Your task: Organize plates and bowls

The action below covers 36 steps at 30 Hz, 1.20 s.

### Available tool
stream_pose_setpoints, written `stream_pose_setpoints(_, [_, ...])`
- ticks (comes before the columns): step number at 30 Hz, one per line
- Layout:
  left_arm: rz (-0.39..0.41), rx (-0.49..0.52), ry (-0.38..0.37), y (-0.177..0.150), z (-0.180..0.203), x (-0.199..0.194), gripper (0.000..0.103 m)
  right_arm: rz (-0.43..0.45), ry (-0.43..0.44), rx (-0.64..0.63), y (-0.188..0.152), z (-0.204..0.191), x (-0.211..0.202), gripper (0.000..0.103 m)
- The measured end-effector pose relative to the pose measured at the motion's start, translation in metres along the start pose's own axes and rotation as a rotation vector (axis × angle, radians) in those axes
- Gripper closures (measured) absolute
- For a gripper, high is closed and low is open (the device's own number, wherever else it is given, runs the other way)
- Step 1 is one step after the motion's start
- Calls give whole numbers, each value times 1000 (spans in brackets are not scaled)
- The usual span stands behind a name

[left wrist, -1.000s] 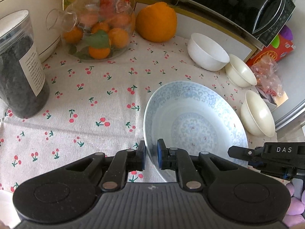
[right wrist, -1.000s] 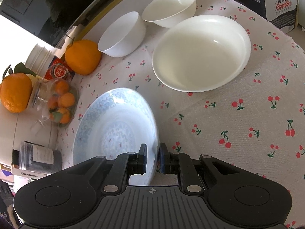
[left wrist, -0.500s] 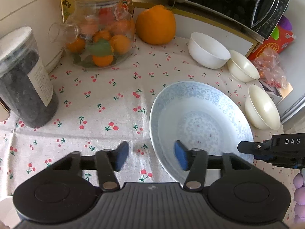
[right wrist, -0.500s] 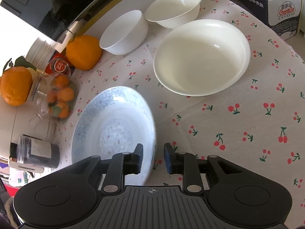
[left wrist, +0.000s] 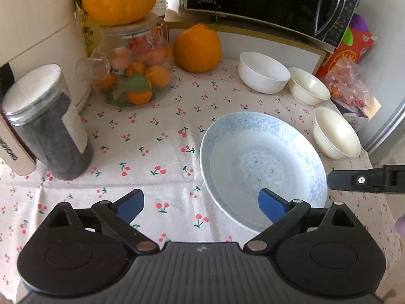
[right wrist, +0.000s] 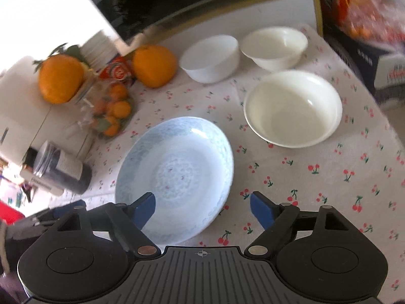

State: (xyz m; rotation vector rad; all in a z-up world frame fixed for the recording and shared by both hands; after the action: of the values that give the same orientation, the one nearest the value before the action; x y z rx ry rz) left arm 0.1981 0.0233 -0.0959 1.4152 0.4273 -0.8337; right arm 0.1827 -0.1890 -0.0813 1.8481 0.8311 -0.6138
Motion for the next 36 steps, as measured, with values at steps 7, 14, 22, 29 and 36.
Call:
stream_pose_setpoints(7, [33, 58, 13, -5, -7, -17, 1, 19, 10, -98, -9, -7, -22, 14])
stream_pose_setpoints(14, [36, 93, -4, -17, -11, -32, 1, 42, 13, -223, -25, -7, -34, 14])
stream_pose_setpoints(22, [13, 244, -61, -43, 1, -40, 1, -56, 29, -262, -57, -10, -37, 14])
stream_pose_setpoints(29, [-24, 313, -121, -57, 12, -43, 1, -189, 35, -145, -77, -7, -39, 14])
stream_pose_setpoints(36, [-62, 283, -168, -60, 15, -43, 8, -261, 47, -61, -89, -2, -37, 14])
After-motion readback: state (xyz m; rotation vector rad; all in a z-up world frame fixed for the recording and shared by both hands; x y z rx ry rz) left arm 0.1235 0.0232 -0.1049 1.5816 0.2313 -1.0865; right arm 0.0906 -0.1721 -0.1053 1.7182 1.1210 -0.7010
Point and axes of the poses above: each gripper's, at about its wrist camera, not at the fingertips, and x roughly the way its jaws point, z to its right, y to its top, the point moved 8 cm from there along x, roughly the way its jaws point, and after that the axes turned 8 degrees about z, right-handed, at the moved point
